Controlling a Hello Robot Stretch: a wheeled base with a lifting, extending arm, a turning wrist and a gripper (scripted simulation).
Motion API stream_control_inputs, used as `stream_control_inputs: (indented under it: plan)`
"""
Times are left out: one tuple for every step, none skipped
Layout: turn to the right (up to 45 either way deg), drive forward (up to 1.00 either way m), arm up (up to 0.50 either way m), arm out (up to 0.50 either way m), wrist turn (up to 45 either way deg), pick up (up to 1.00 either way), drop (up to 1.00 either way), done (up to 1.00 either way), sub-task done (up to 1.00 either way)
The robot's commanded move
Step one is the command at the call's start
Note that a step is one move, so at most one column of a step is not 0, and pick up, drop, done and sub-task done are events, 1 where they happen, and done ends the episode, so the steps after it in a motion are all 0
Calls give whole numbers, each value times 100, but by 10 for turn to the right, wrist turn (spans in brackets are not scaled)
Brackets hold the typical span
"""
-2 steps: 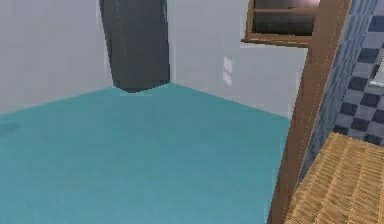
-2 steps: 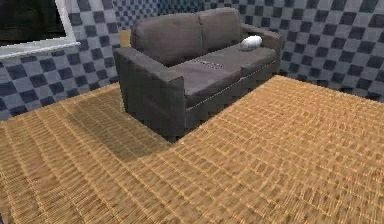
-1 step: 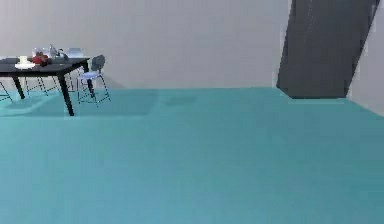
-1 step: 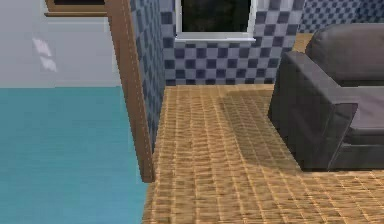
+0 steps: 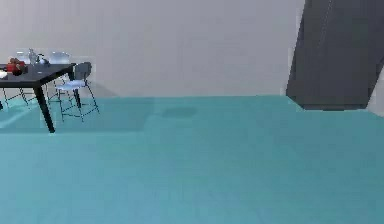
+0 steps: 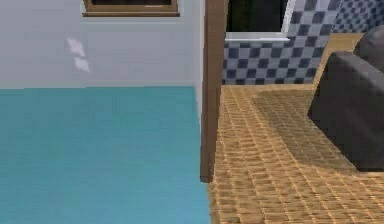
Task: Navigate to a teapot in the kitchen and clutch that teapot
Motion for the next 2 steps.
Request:
stream_control_inputs:
  plan:
    - [-330, 0, 0, 0, 0, 0, 0, 0, 0]
    - [0, 100, 0, 0, 0, 0, 0, 0, 0]
